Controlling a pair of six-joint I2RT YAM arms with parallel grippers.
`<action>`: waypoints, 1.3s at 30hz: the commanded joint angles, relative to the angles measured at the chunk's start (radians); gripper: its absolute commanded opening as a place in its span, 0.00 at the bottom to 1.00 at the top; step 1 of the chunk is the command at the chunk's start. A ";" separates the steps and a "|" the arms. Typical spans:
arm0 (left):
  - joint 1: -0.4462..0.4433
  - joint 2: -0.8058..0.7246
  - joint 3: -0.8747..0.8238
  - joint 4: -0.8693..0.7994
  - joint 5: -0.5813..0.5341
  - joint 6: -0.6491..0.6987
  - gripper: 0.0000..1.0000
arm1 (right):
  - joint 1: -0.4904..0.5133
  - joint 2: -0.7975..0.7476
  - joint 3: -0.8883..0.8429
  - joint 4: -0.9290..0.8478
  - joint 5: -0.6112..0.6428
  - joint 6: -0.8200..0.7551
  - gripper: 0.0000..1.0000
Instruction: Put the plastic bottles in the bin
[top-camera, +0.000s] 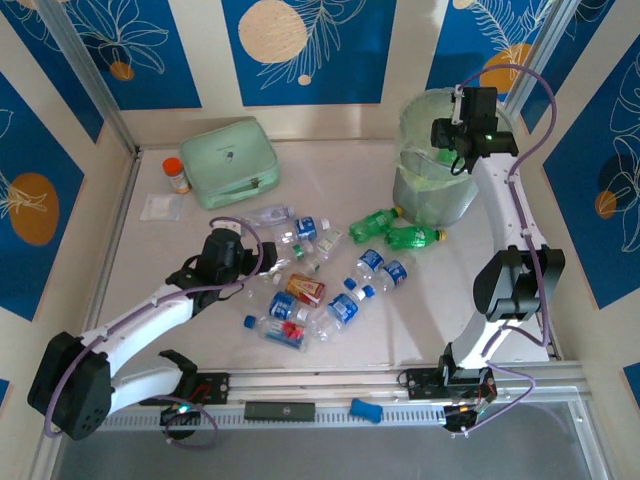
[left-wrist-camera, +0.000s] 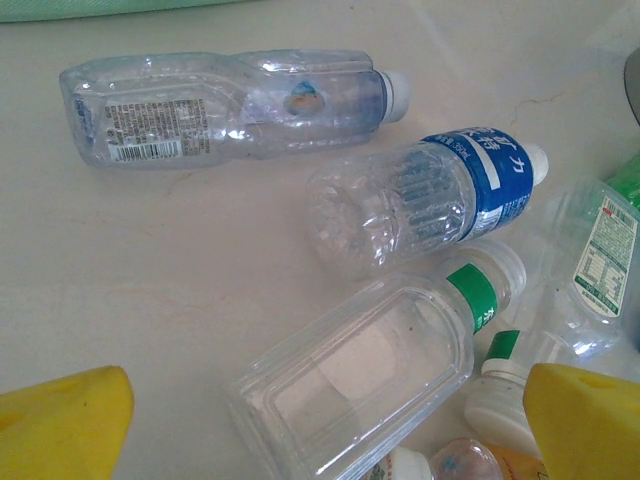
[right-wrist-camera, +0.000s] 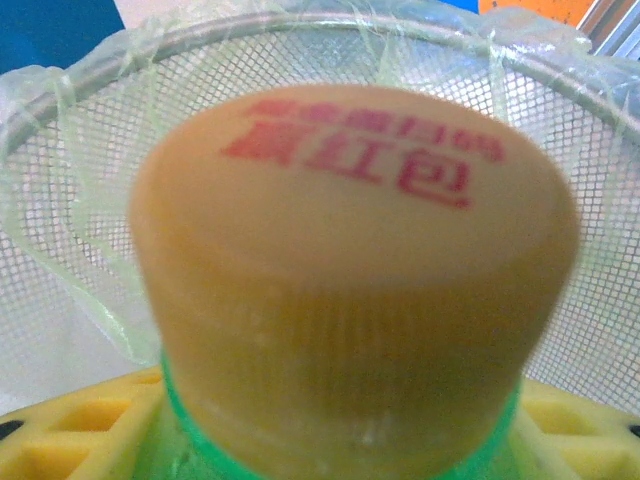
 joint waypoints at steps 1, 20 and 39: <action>0.013 -0.009 0.027 -0.016 -0.003 -0.007 1.00 | -0.010 0.008 -0.001 0.006 -0.058 0.046 0.50; 0.017 0.025 0.052 -0.010 0.003 0.016 1.00 | 0.020 -0.165 0.060 -0.006 -0.302 0.176 0.99; 0.231 0.431 0.421 0.026 0.262 0.222 1.00 | 0.407 -0.471 -0.599 0.339 -0.443 0.374 0.99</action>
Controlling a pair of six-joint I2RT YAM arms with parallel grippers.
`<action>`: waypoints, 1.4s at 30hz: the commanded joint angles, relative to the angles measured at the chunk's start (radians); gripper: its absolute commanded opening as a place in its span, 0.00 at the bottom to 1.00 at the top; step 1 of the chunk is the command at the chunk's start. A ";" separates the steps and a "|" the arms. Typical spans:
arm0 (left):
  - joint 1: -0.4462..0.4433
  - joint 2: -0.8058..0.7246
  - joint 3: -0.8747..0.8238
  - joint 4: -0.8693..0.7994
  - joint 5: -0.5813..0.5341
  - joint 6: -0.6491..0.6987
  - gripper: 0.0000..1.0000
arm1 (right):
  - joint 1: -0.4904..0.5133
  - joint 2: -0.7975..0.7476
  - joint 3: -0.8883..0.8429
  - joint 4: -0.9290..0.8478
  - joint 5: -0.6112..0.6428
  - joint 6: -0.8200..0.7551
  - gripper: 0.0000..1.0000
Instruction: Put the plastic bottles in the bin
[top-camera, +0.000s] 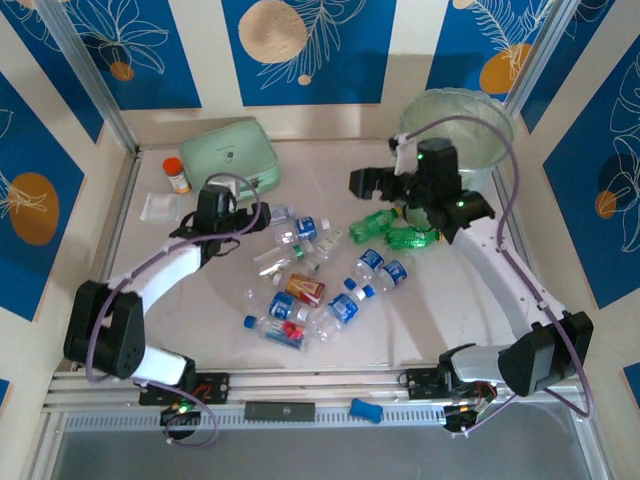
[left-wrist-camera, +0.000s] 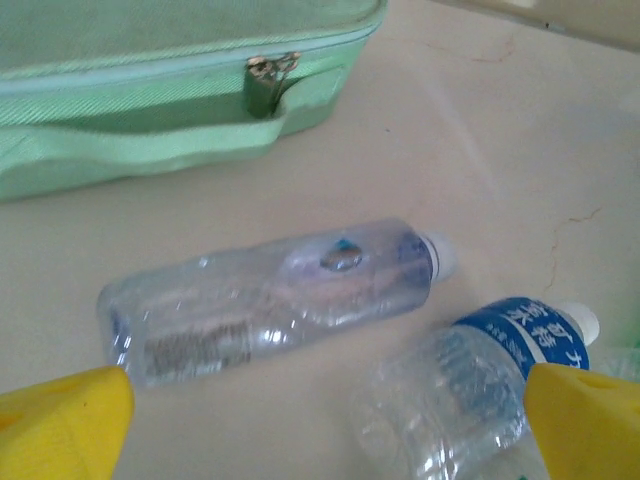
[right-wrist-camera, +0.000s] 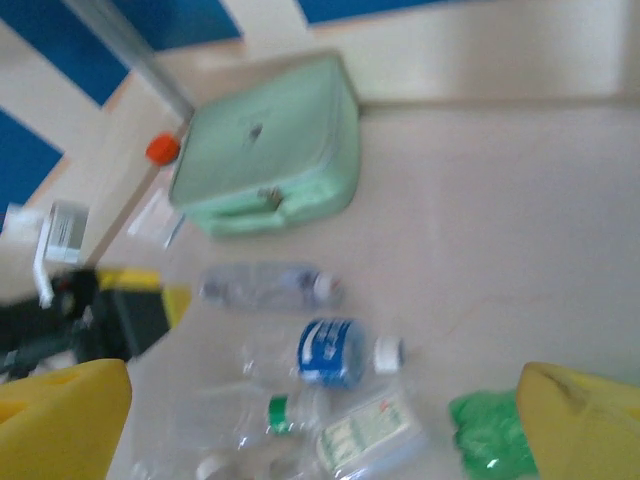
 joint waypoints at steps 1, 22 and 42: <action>0.015 0.111 0.126 -0.038 0.116 0.106 1.00 | 0.060 -0.042 -0.088 0.129 0.001 0.090 0.99; 0.078 0.568 0.622 -0.466 0.234 0.380 1.00 | 0.115 -0.025 -0.186 0.212 0.020 0.163 0.99; 0.078 0.443 0.426 -0.439 0.307 0.228 1.00 | 0.115 -0.003 -0.181 0.239 0.009 0.170 0.99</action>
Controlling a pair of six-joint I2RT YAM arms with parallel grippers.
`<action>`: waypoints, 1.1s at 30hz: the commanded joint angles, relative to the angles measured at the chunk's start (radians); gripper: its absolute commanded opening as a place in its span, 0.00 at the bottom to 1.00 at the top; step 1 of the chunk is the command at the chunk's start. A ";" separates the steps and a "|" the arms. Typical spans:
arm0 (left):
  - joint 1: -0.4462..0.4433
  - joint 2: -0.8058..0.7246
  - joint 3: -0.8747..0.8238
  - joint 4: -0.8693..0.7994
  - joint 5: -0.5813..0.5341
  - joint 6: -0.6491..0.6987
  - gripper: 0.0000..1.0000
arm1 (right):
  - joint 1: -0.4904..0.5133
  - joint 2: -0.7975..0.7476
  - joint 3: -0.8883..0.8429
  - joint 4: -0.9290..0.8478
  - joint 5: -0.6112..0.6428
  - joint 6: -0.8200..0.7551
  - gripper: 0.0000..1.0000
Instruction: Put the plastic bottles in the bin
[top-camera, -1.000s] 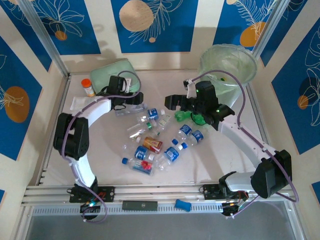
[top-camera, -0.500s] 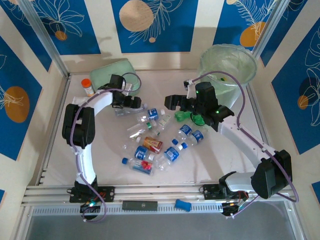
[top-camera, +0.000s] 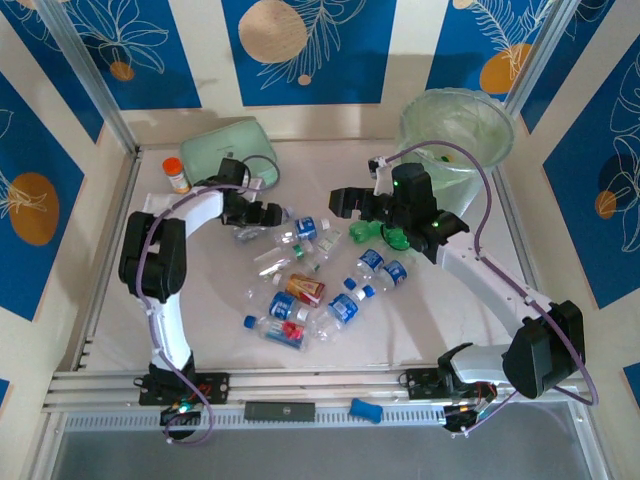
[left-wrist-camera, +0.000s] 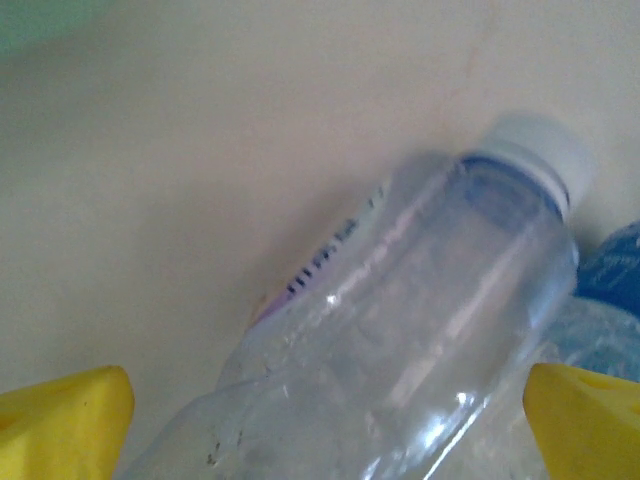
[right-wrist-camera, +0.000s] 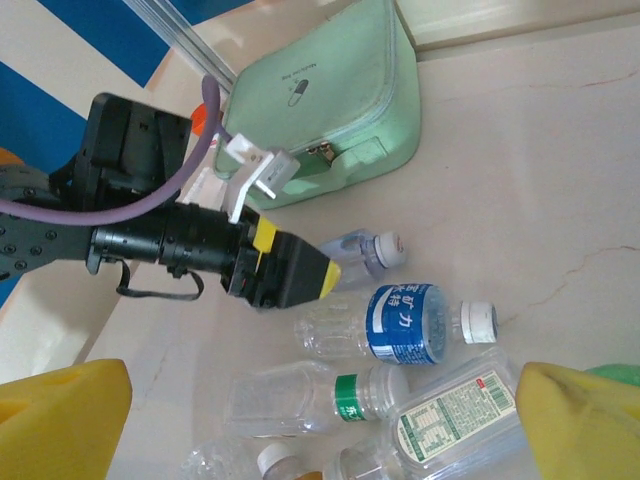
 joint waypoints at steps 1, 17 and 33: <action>0.003 -0.066 -0.056 0.013 0.045 -0.054 1.00 | 0.009 0.002 -0.005 0.019 -0.007 0.014 0.99; -0.001 -0.128 -0.186 0.053 -0.102 -0.061 0.86 | 0.013 0.006 -0.008 0.020 -0.006 0.017 0.99; -0.005 -0.047 -0.141 0.037 -0.195 -0.031 0.75 | 0.019 0.007 -0.004 0.014 0.005 0.011 0.99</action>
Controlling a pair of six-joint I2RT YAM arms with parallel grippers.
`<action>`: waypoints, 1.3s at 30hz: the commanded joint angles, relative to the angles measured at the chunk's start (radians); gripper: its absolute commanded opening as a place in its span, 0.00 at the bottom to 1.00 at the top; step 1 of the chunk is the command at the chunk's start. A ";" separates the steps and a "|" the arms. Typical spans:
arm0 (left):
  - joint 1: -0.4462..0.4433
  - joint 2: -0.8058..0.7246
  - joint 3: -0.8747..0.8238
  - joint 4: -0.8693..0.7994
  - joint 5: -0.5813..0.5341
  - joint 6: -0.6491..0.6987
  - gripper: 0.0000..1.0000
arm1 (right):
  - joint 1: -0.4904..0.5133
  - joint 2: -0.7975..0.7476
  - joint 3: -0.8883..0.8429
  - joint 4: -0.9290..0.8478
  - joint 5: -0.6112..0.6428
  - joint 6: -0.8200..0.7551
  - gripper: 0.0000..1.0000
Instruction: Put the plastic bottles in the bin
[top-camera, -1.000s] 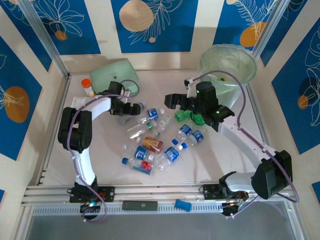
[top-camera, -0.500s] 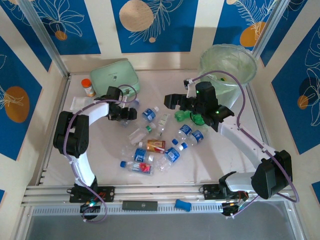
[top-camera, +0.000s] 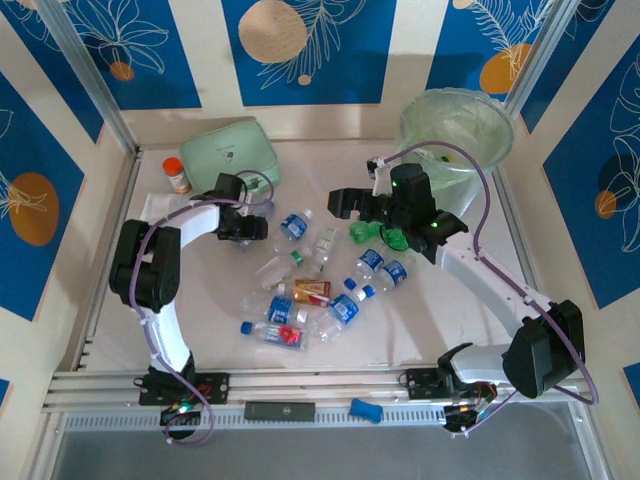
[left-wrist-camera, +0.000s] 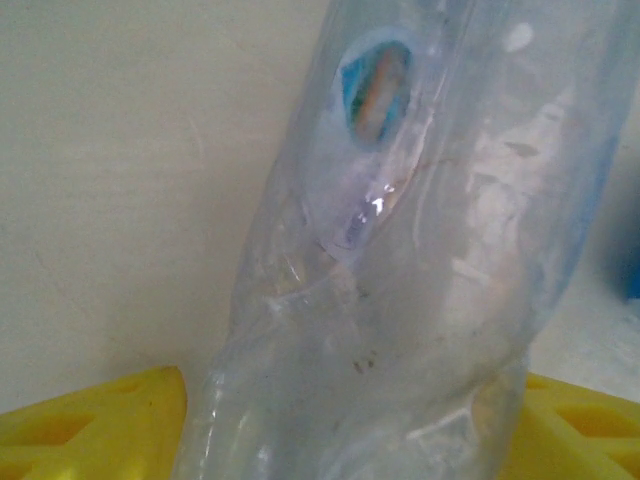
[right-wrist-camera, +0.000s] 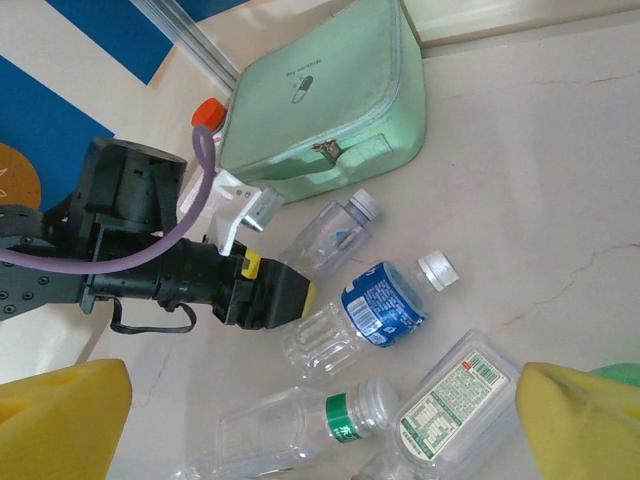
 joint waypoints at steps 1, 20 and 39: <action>-0.004 0.033 0.027 -0.022 -0.024 0.022 0.75 | 0.009 0.007 -0.003 0.013 0.006 0.008 0.99; -0.049 -0.106 0.026 -0.020 0.035 0.022 0.48 | 0.012 0.007 0.009 0.012 -0.005 0.018 0.99; -0.233 -0.386 -0.250 0.584 0.473 -0.283 0.46 | 0.036 0.084 0.038 0.127 -0.139 0.124 0.99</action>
